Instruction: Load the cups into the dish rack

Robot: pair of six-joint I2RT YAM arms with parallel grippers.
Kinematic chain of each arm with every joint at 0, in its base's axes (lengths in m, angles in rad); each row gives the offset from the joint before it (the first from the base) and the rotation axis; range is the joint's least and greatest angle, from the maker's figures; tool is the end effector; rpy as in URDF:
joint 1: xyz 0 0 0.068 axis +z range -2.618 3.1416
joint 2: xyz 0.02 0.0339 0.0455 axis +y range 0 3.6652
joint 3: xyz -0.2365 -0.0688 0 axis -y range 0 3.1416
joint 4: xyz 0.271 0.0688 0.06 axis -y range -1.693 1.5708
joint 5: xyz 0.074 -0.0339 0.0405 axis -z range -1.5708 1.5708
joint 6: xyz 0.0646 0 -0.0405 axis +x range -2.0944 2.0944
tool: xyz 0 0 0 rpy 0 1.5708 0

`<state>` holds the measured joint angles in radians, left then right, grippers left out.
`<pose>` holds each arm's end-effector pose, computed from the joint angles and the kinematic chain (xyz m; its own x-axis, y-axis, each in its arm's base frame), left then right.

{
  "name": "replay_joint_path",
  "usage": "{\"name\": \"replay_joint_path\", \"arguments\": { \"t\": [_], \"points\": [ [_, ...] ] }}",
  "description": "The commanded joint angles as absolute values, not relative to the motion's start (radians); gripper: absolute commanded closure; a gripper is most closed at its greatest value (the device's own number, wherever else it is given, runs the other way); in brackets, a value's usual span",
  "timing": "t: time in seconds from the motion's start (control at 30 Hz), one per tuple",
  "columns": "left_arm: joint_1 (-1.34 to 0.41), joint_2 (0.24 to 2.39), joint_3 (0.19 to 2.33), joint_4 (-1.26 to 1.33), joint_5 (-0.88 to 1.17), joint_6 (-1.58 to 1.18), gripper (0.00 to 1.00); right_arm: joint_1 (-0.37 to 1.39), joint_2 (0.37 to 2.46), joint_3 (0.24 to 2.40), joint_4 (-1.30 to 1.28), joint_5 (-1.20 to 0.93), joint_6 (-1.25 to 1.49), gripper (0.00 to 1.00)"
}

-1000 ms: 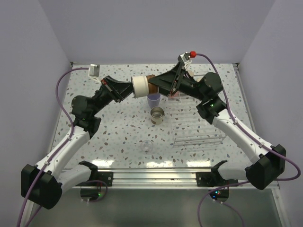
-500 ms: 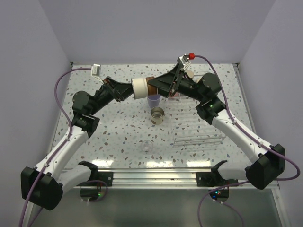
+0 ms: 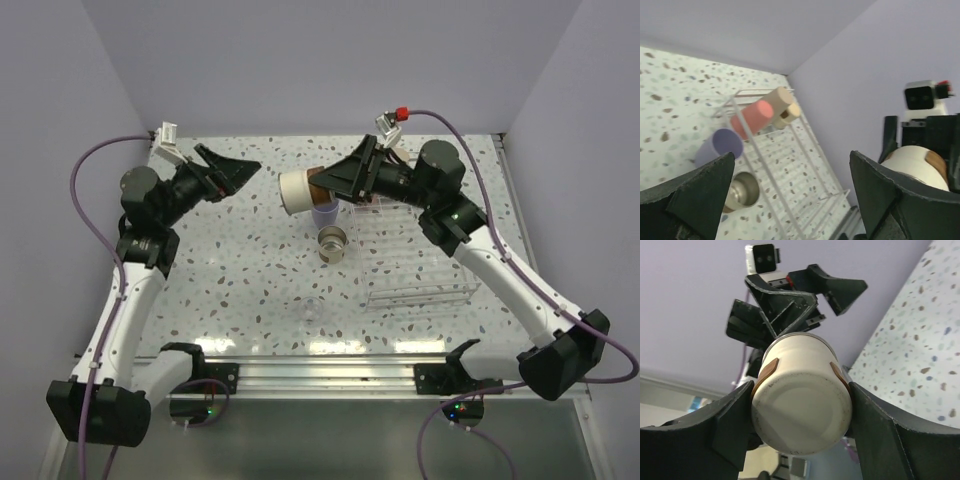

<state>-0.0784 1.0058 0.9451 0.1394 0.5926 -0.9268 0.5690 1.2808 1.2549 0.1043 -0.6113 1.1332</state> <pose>0.2910 -0.0591 0.3667 -0.4488 -0.6301 -0.6337 0.4350 0.4654 -0.7709 0.2760 0.2205 0.4030 -0.8083 0.3635 -0.4632 -0.4510 0.1235 0.8839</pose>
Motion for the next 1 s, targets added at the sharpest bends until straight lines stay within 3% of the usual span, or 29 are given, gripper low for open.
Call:
{"name": "replay_joint_path", "arguments": {
  "t": [0.0,0.13,0.37,0.67,0.97],
  "points": [
    [-0.067,1.008,1.119,-0.22,0.474,-0.668,0.0,0.56,1.256,1.394,-0.166,-0.522,0.881,1.0],
    [-0.072,1.011,1.212,-0.428,0.188,-0.517,0.0,0.56,1.292,1.579,-0.556,-0.32,0.648,1.0],
    [-0.132,0.988,1.232,-0.5,-0.027,-0.402,0.0,0.569,1.39,1.762,-0.919,0.142,0.327,1.0],
    [-0.175,1.003,1.249,-0.548,-0.282,-0.354,0.0,0.571,1.465,1.681,-0.945,0.377,0.242,1.0],
    [-0.222,0.994,1.201,-0.531,-0.331,-0.311,0.0,0.571,1.531,1.497,-0.776,0.354,0.279,1.0]
  ]
}}
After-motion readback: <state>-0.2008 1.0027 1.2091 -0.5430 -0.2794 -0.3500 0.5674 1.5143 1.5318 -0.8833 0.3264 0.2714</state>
